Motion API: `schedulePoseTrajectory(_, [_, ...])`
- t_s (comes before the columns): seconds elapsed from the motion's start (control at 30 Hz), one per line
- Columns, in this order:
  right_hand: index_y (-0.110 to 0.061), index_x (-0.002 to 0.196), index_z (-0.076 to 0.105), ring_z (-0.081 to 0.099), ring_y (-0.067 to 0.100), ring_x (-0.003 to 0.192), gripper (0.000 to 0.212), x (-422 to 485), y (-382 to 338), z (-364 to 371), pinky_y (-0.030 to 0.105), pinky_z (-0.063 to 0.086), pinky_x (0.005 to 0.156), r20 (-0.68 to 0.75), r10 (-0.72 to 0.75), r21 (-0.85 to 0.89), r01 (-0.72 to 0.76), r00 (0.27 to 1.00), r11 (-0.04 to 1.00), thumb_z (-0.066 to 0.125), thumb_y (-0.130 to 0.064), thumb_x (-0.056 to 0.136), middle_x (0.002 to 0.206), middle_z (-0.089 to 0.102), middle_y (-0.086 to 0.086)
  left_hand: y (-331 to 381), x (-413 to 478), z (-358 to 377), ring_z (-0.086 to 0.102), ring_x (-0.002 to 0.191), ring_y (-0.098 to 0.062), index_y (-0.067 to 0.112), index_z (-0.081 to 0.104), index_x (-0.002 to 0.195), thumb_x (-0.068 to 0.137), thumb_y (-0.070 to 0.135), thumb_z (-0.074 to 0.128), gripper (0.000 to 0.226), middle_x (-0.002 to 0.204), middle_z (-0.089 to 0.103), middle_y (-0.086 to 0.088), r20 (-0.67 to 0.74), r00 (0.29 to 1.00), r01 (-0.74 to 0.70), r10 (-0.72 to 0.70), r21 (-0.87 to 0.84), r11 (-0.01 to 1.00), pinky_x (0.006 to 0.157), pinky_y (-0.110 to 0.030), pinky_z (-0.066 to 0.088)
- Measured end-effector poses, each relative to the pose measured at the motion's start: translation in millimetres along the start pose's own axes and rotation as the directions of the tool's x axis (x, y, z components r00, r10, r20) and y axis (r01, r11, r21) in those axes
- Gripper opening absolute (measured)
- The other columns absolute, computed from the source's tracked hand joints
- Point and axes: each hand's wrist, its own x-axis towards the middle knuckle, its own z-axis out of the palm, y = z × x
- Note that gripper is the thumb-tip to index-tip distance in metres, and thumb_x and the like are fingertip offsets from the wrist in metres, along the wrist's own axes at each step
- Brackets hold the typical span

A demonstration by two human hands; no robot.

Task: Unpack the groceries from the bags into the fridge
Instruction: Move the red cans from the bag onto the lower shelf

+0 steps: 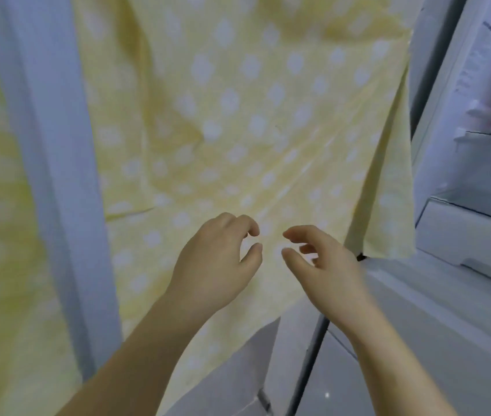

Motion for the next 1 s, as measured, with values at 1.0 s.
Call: schedulePoseTrajectory(1.0, [-0.023,0.121,0.055,0.049,0.008,0.111,0.029,-303.2,-414.9,368.8,0.013,0.03,0.079,0.578,-0.668,0.539,0.396,0.469,0.744,0.053,-0.024,0.092,0.12,0.056,-0.009,-195.7,-473.0,-427.4,0.06,0.078,-0.022,0.018,0.064,0.087,0.073,0.044,0.033,0.043,0.081,0.062,0.001,-0.508,0.595,0.803,-0.623,0.409,0.434,0.063,-0.033,0.05])
